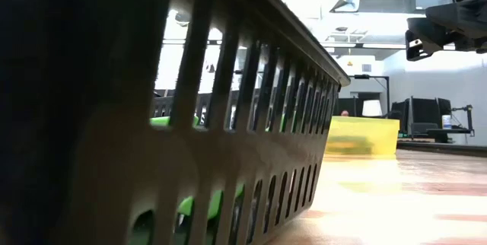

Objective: Pick & Place School Supplies
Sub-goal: Return to Home Position

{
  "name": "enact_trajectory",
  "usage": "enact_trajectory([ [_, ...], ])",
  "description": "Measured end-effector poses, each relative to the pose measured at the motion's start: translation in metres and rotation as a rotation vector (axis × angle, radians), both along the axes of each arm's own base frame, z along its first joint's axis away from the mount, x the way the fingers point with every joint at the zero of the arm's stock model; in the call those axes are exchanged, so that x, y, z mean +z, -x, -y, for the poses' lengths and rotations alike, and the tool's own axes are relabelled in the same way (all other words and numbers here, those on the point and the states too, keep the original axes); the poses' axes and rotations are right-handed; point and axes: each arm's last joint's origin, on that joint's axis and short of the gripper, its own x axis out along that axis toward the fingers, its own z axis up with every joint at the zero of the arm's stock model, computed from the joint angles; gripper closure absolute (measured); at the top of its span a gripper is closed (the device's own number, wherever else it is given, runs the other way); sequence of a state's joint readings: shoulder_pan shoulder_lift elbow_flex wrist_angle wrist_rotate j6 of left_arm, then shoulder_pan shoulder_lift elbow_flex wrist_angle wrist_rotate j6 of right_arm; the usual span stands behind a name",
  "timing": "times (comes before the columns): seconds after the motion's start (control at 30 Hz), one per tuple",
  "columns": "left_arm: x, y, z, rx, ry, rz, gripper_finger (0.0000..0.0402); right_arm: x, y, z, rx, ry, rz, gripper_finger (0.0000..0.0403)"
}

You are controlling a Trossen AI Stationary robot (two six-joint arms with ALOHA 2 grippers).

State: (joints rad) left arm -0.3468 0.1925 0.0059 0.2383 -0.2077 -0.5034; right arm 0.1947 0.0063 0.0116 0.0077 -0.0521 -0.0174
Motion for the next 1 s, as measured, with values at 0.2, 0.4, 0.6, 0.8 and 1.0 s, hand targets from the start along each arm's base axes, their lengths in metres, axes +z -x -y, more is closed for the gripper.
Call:
enact_trajectory([
  [0.2, 0.0005, 0.0000, 0.0000, 0.000, 0.002, 0.005, 0.0165, 0.0000, 0.0000, 0.0000, 0.000, 0.000, 0.000, 0.0279],
  [0.4, 0.0009, 0.0001, 0.0000, 0.000, 0.003, 0.009, 0.0165, 0.0000, 0.0000, 0.0000, 0.000, 0.000, 0.000, 0.0280],
  [0.6, 0.0011, 0.0001, 0.0000, 0.000, 0.004, 0.011, 0.0165, 0.0000, 0.0000, 0.0000, 0.000, 0.000, 0.000, 0.0279],
  [0.8, 0.0012, 0.0001, -0.0001, 0.000, 0.004, 0.011, 0.0165, 0.0000, 0.0000, 0.0000, 0.000, 0.000, 0.000, 0.0280],
  [1.0, 0.0013, 0.0001, -0.0001, 0.000, 0.005, 0.013, 0.0165, 0.0000, 0.0000, 0.0000, 0.000, 0.000, 0.000, 0.0280],
])
